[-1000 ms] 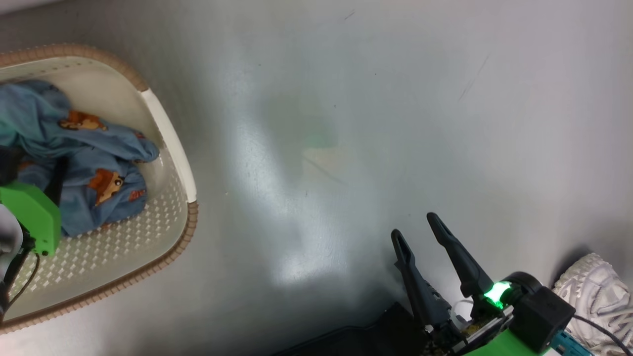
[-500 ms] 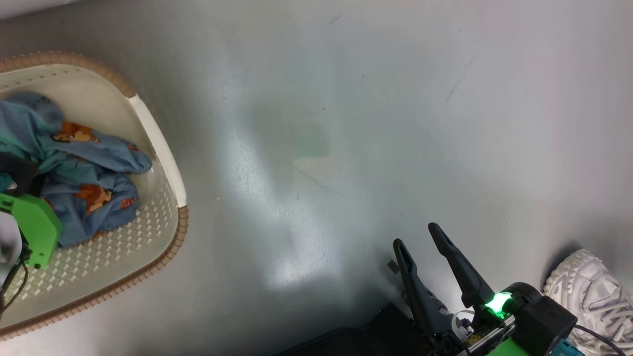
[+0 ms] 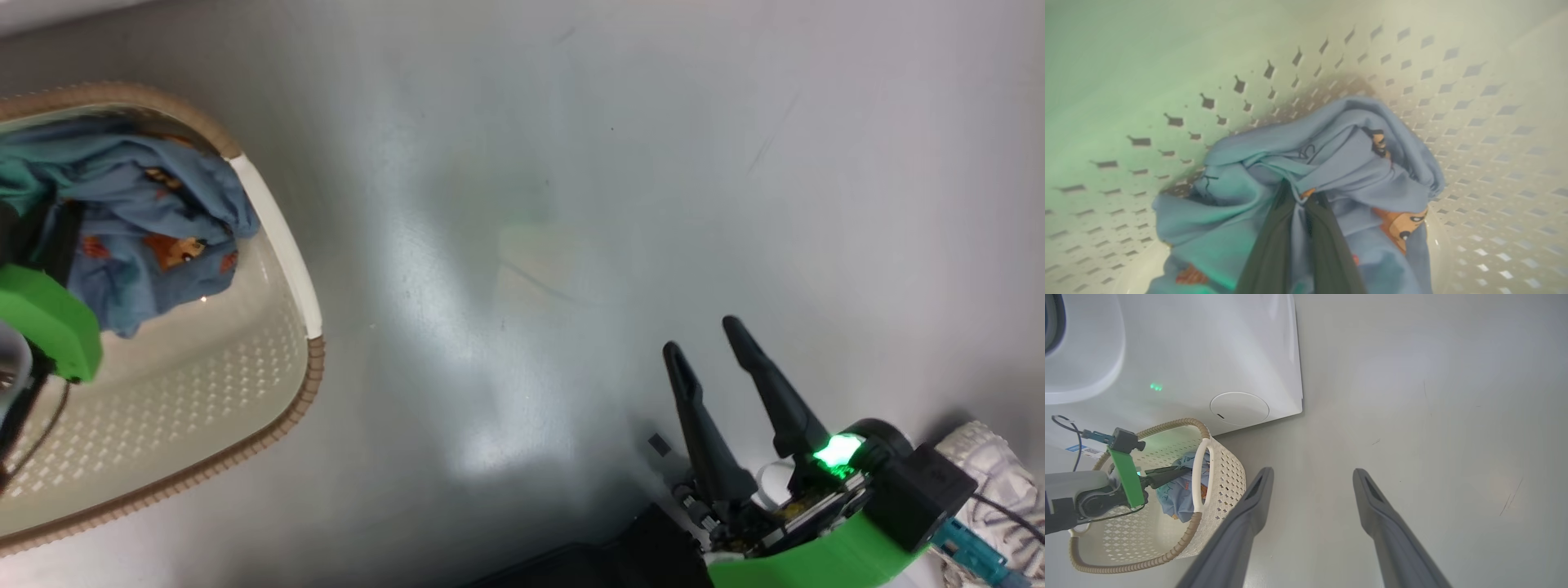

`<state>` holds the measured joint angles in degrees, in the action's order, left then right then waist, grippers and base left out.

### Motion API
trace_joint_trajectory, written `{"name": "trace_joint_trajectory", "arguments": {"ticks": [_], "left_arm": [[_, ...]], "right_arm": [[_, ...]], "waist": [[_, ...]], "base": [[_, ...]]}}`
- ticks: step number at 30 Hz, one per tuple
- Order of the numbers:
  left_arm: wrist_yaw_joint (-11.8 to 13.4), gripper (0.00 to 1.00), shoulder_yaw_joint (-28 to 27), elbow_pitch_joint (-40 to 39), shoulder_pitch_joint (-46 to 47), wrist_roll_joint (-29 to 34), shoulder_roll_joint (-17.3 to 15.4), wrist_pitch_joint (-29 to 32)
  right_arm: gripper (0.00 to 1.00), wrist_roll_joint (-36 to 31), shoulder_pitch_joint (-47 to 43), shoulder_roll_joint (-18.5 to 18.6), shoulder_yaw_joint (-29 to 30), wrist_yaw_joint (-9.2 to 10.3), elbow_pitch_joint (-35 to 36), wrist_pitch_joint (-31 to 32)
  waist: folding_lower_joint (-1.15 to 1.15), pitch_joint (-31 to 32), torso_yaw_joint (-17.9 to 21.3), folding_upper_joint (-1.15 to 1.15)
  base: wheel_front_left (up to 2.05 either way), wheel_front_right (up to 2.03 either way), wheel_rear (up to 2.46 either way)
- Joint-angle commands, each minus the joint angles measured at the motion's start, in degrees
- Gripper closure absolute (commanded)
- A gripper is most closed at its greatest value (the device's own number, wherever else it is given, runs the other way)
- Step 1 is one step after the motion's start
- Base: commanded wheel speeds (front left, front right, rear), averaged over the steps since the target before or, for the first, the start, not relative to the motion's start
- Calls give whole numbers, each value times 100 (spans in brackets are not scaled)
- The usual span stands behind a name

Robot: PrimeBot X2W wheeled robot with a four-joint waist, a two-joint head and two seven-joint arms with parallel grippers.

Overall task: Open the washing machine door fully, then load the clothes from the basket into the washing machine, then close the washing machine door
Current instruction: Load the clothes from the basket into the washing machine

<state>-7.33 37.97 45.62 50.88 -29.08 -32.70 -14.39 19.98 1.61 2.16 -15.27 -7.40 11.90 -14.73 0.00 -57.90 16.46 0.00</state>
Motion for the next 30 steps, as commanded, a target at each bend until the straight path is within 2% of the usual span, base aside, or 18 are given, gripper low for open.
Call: {"name": "trace_joint_trajectory", "arguments": {"ticks": [1,2,8,14,30], "left_arm": [[-9,100,-306,-293,-362,5,-241,-60],[-11,100,-531,-586,-547,-3,-221,-60],[-14,100,-1038,-1591,-1063,-173,-129,-61],[-14,100,-1350,-2357,-1541,-290,5,-61],[-15,100,-2119,-3266,-2312,-427,499,-61]], "right_arm": [[0,32,-69,72,-57,-9,33,-27],[0,23,-4,72,-20,-9,-10,-27],[0,-51,87,72,75,-9,-161,-27],[0,-137,152,72,254,-9,-262,-27],[0,-375,385,72,457,-9,-623,-27]], "waist": [[0,129,-121,0],[0,237,-197,0],[0,590,-384,0],[0,906,-641,0],[0,1747,-1168,0]], "base": [[0,0,0],[0,0,0],[0,0,0],[0,0,0],[0,0,0]]}}
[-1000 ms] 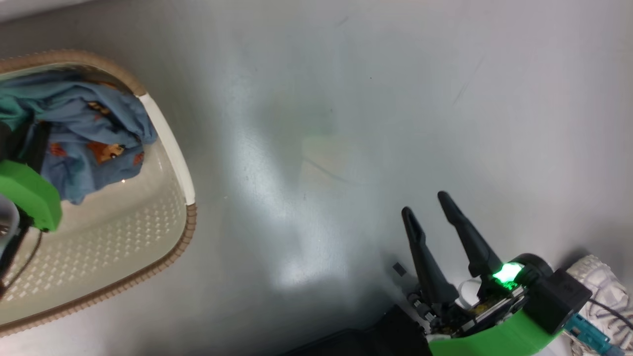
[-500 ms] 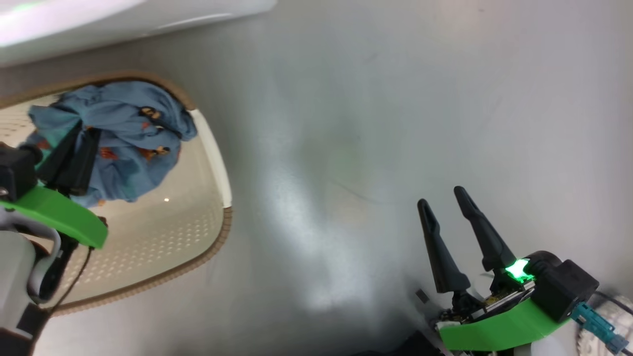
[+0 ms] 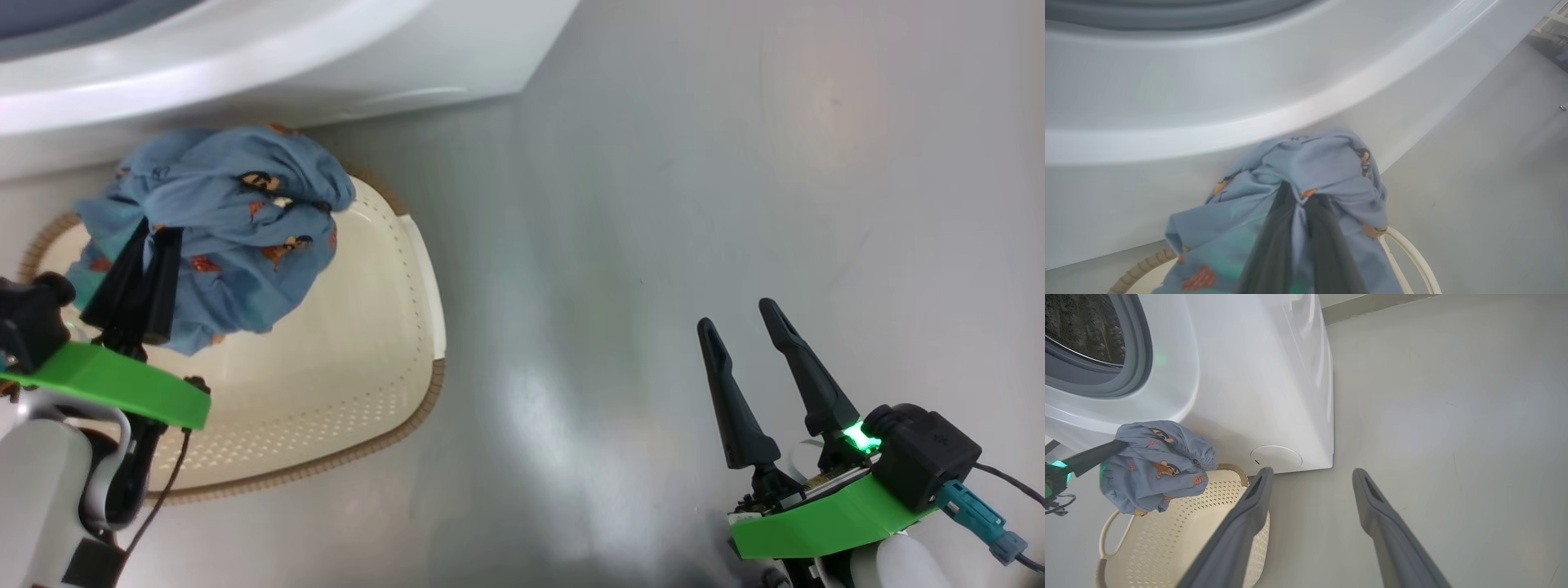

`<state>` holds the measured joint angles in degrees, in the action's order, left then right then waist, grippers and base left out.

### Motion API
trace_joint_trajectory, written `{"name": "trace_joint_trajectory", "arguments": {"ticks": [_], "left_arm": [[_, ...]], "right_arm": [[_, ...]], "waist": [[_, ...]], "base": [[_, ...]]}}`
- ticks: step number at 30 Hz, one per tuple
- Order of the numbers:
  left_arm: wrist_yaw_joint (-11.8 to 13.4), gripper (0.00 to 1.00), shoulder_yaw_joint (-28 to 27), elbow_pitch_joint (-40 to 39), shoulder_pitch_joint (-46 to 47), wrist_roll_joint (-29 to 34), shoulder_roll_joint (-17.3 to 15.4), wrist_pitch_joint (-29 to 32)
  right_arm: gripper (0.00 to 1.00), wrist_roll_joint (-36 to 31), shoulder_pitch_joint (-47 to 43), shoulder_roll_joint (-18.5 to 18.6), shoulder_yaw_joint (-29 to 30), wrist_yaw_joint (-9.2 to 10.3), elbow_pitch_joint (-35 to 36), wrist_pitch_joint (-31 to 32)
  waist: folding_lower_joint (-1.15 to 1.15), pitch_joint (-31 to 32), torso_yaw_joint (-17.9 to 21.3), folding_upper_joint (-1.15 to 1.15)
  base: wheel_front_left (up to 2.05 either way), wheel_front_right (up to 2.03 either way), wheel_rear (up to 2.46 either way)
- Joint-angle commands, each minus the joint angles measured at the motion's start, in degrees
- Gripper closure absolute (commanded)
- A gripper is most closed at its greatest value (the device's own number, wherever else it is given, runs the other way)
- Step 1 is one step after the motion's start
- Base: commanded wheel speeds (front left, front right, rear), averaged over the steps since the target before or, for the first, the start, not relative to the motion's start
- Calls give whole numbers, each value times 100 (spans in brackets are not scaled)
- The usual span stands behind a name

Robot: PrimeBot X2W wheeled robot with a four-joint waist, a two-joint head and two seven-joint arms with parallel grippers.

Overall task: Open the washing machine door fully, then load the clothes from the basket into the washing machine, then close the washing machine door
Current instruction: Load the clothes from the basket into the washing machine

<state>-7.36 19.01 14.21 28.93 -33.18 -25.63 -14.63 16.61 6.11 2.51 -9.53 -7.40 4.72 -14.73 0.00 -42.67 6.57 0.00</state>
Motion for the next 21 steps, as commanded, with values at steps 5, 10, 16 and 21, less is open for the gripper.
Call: {"name": "trace_joint_trajectory", "arguments": {"ticks": [5,10,16,21], "left_arm": [[-13,100,-368,-260,-366,72,-79,-37],[-13,100,-469,-316,-576,143,73,-37],[-13,100,-657,-370,-792,238,253,-37],[-13,100,-807,-446,-937,373,406,-37]], "right_arm": [[0,-62,-36,37,-39,-9,-46,-27],[0,-87,-54,37,12,-9,-200,-27],[0,-52,-97,37,-4,-9,-361,-27],[0,-25,-134,37,16,-9,-481,-27]], "waist": [[0,624,-307,0],[0,1022,-439,0],[0,1412,-543,0],[0,1705,-625,0]], "base": [[0,0,0],[0,0,0],[0,0,0],[0,0,0]]}}
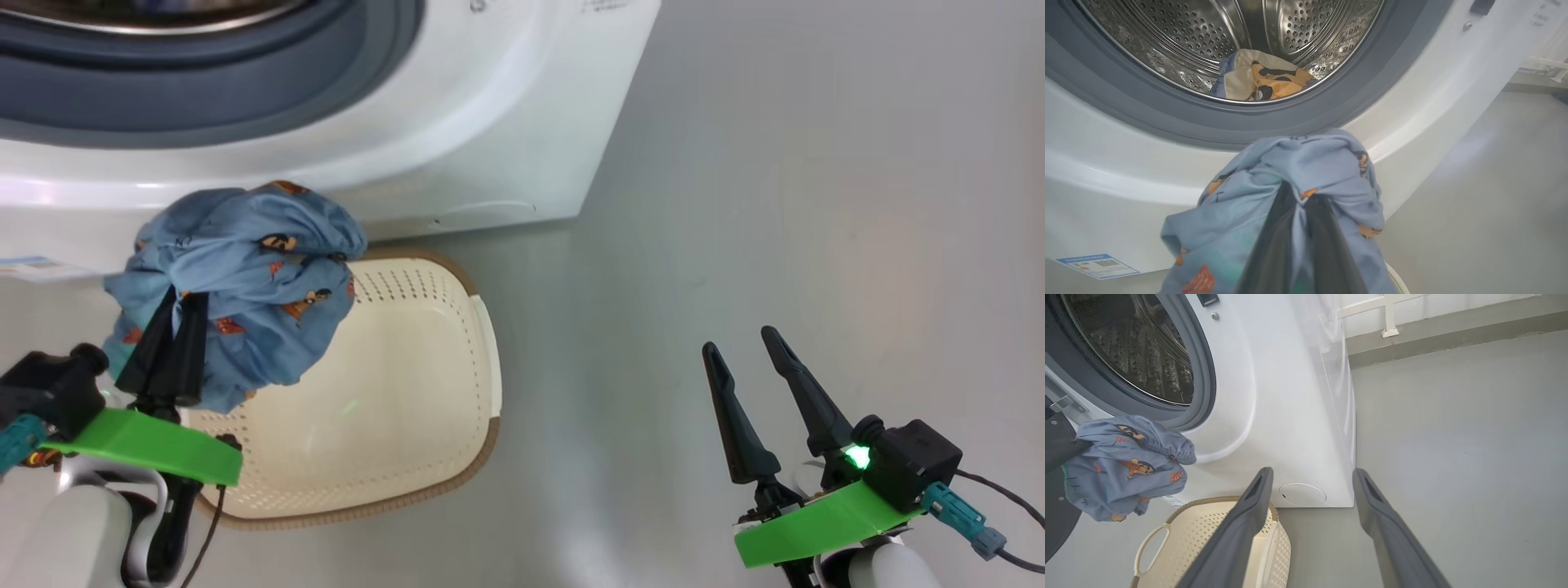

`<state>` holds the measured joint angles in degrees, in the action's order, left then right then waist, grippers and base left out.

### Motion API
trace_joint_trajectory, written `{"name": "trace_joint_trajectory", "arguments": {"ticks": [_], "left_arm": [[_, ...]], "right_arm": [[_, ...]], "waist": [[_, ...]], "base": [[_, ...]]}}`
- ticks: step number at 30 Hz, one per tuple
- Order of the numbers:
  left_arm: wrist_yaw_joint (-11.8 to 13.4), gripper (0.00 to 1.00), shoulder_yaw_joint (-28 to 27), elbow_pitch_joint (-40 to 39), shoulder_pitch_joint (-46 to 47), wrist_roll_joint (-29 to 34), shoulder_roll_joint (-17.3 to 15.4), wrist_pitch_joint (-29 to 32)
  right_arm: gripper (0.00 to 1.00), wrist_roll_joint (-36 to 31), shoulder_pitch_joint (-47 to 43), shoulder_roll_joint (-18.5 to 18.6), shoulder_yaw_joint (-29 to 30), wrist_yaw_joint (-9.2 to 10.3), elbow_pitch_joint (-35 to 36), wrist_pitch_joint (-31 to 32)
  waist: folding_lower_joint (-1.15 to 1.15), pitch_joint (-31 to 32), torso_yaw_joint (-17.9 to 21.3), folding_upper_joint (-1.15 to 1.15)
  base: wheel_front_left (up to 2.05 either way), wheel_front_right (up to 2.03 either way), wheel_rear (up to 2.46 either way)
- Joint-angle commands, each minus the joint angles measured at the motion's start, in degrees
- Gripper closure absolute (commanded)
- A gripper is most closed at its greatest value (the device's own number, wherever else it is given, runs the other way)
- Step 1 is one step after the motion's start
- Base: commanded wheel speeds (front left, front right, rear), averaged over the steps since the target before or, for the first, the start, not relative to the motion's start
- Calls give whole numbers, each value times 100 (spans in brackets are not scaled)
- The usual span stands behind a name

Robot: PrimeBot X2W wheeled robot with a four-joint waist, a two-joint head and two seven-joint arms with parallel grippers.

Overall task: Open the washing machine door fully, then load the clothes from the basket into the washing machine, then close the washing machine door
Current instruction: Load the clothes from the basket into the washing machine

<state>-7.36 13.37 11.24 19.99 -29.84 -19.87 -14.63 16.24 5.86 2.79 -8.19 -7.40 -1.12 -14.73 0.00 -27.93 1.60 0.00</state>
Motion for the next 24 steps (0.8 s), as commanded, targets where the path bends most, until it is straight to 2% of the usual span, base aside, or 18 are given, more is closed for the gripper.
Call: {"name": "trace_joint_trajectory", "arguments": {"ticks": [1,12,24], "left_arm": [[-13,100,-275,-174,-67,57,-129,-37],[-13,100,-564,-497,-378,343,175,-37],[-13,100,-1121,-842,-954,769,483,-37]], "right_arm": [[0,18,-117,9,-102,-9,78,-27],[0,63,-257,9,17,-9,-161,-27],[0,17,-483,9,193,-9,-248,-27]], "waist": [[0,293,-148,0],[0,958,-264,0],[0,1713,-355,0]], "base": [[0,0,0],[0,0,0],[0,0,0]]}}
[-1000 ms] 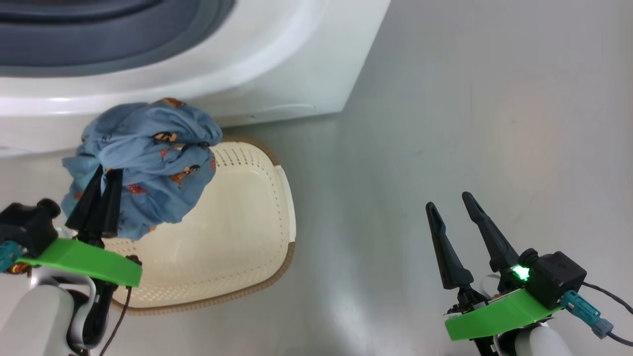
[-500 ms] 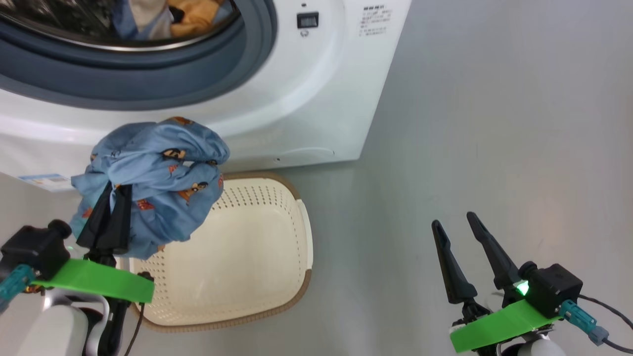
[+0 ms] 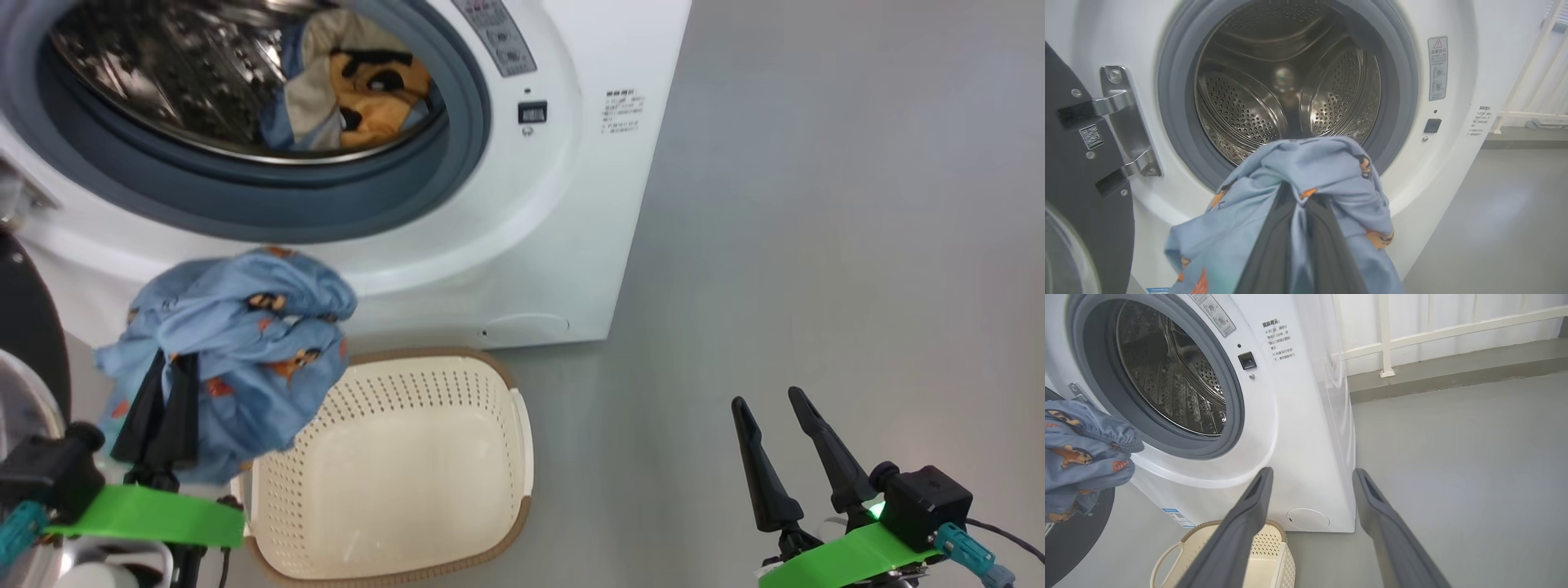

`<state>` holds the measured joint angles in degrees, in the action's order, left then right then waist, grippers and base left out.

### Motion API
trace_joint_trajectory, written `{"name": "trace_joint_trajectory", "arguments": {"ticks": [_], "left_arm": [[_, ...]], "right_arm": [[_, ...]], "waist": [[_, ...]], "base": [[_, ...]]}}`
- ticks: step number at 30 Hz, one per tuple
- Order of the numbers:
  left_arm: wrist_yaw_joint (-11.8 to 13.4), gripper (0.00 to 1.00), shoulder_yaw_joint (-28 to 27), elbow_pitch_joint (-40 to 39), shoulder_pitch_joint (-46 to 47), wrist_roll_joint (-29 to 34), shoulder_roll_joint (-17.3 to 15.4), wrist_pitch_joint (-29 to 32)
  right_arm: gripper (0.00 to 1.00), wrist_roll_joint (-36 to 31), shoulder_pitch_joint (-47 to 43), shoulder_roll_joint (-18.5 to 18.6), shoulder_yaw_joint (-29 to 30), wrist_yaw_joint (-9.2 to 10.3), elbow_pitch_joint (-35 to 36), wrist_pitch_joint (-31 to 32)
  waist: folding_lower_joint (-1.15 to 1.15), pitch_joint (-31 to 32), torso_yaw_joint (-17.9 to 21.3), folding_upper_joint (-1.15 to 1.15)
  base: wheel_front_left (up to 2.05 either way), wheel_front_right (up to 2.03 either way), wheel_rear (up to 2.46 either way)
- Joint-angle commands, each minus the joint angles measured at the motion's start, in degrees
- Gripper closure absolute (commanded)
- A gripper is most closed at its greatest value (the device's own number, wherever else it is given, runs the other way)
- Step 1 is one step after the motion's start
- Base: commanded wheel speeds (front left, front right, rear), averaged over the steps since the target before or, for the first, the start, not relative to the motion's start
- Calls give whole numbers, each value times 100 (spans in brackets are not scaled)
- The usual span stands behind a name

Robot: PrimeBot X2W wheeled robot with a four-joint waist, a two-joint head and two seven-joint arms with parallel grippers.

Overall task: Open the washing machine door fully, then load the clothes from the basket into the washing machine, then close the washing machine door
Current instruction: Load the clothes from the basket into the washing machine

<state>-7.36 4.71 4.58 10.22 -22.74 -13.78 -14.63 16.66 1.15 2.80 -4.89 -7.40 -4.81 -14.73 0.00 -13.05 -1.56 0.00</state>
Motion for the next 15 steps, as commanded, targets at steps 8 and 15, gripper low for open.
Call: {"name": "trace_joint_trajectory", "arguments": {"ticks": [8,15], "left_arm": [[-13,100,-671,-353,-447,369,99,-37],[-13,100,-983,-530,-790,707,383,-37]], "right_arm": [[0,-116,-169,8,-100,-9,177,-27],[0,-211,-298,8,4,-9,309,-27]], "waist": [[0,653,59,0],[0,967,148,0]], "base": [[0,0,0],[0,0,0]]}}
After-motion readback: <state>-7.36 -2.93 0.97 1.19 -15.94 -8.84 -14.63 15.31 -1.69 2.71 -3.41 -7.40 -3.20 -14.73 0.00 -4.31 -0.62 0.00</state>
